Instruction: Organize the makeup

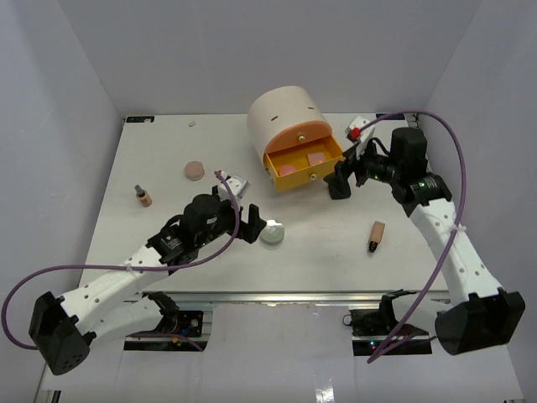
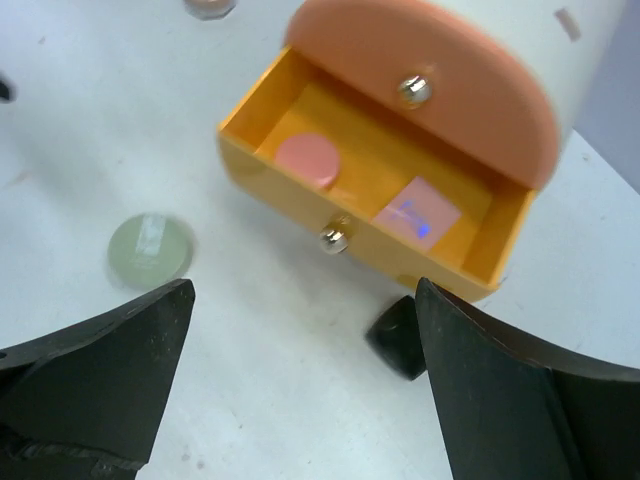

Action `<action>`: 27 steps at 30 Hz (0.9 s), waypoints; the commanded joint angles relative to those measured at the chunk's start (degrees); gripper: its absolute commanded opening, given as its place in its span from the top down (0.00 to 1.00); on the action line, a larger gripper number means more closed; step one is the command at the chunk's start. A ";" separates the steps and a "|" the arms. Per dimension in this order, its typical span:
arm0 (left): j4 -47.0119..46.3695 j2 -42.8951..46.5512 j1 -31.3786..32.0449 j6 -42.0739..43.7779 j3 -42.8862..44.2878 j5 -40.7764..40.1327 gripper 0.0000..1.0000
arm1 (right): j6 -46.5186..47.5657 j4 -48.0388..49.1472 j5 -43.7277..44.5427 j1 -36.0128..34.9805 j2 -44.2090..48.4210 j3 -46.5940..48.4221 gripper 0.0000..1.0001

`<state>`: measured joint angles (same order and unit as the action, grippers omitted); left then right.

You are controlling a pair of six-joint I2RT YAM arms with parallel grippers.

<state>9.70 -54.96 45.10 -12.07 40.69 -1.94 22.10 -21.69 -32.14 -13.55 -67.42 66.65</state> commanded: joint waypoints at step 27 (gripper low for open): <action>8.35 -40.70 4.84 -9.29 21.44 -11.37 0.02 | 5.21 2.97 -26.79 18.80 9.19 -22.97 0.05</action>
<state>14.13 -94.25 49.29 -21.43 57.23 -6.94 27.20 -20.70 -56.33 4.47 -59.97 44.07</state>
